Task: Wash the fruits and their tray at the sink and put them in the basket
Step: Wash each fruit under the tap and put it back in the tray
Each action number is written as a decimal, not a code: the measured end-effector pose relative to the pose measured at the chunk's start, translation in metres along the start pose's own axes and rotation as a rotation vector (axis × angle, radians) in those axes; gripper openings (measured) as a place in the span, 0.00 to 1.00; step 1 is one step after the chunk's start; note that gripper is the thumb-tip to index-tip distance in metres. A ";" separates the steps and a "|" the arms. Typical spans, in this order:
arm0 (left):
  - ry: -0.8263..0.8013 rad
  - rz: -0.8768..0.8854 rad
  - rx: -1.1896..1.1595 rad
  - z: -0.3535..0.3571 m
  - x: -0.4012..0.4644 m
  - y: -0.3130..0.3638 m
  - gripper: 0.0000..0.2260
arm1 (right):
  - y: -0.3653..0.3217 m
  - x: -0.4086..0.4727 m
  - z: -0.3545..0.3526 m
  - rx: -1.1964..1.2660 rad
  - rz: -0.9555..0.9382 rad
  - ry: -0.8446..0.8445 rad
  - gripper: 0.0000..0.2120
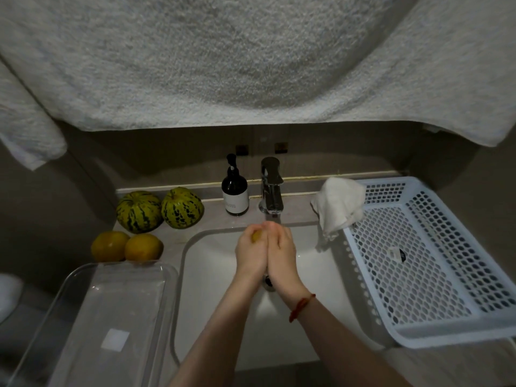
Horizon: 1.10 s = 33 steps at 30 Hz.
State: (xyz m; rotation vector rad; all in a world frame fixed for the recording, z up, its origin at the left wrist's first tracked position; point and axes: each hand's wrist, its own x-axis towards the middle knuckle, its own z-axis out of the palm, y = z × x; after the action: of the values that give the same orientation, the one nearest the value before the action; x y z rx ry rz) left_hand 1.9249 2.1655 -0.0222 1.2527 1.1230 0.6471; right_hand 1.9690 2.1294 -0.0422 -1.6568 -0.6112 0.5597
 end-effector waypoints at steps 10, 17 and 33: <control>-0.156 -0.604 -0.692 -0.010 0.000 0.005 0.17 | 0.011 -0.017 -0.004 -0.185 -0.291 -0.075 0.15; 0.010 -0.044 -0.083 0.001 -0.001 -0.011 0.12 | 0.016 0.002 0.002 -0.048 0.044 0.038 0.11; 0.013 -0.767 -0.526 -0.007 0.041 -0.019 0.21 | -0.055 0.060 -0.049 -0.259 -0.060 0.008 0.20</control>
State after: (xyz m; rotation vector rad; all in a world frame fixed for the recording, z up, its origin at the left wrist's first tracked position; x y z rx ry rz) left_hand 1.9302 2.2003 -0.0518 0.3167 1.2266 0.3211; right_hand 2.0417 2.1411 0.0182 -1.8749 -0.7495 0.4437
